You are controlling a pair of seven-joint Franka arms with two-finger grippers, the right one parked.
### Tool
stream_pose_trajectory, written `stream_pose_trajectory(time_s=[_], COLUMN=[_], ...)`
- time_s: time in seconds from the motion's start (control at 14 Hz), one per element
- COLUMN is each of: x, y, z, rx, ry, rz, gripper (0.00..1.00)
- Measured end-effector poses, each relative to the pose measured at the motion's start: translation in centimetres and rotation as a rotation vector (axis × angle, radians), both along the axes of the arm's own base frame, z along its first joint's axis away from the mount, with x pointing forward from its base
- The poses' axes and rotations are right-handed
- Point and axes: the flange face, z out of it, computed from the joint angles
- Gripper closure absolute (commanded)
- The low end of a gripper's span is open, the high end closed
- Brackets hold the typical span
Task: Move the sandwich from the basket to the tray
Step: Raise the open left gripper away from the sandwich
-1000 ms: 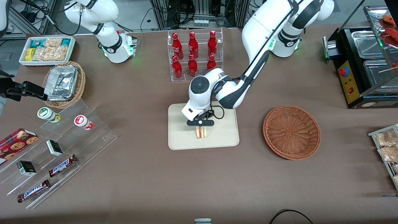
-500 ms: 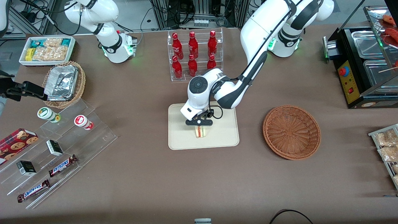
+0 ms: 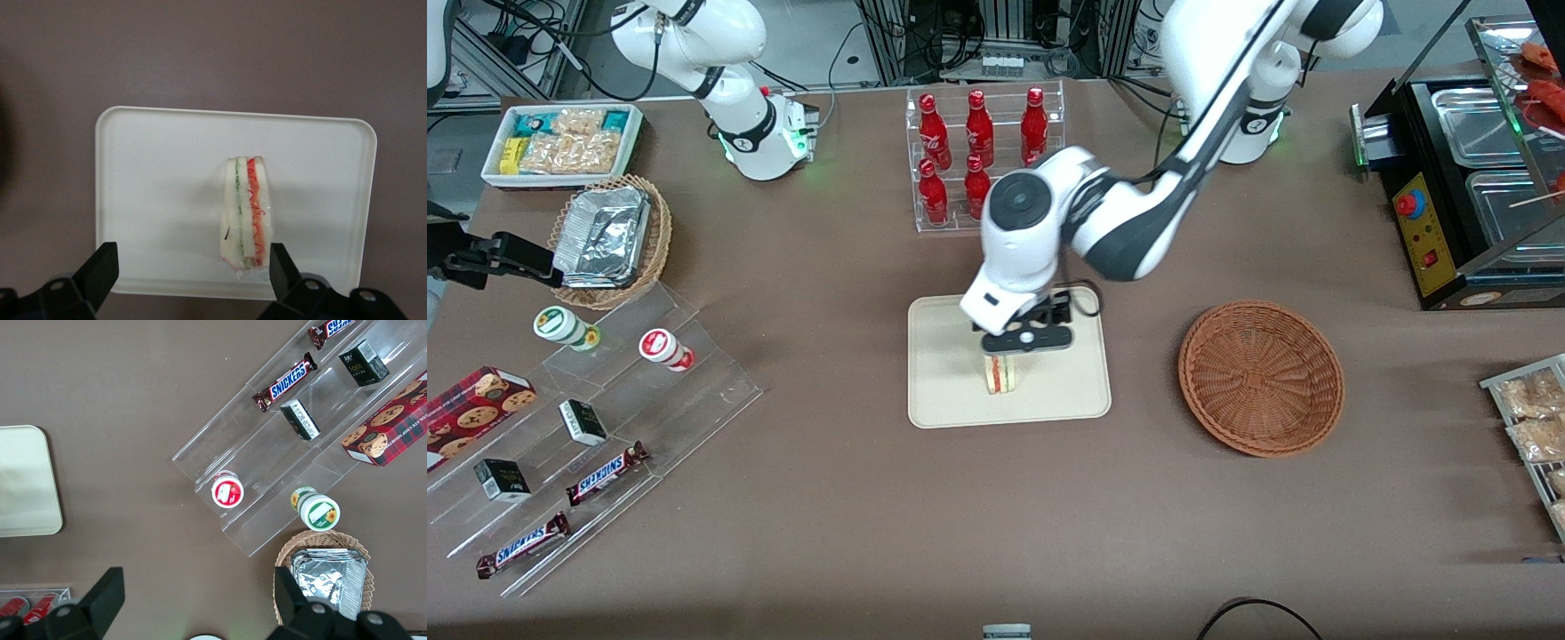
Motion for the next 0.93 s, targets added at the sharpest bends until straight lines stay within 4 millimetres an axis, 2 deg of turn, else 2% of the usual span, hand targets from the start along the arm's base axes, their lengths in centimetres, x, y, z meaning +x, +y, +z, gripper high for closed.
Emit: stream_pose_trajectory(time_s=[0.14, 0.29, 0.5, 0.71, 0.93], x=[0.9, 0.9, 1.2, 1.2, 0.6], y=[4.6, 9.7, 18.3, 27.5, 35.4], z=[5.1, 9.7, 16.0, 20.2, 22.7], rx=[0.035, 0.088, 0.116, 0.108, 0.072], ry=[0.021, 0.057, 0.083, 0.120, 0.147], rz=[0.062, 0.083, 0.063, 0.001, -0.070], gripper=[0.00, 0.00, 0.00, 0.00, 0.00])
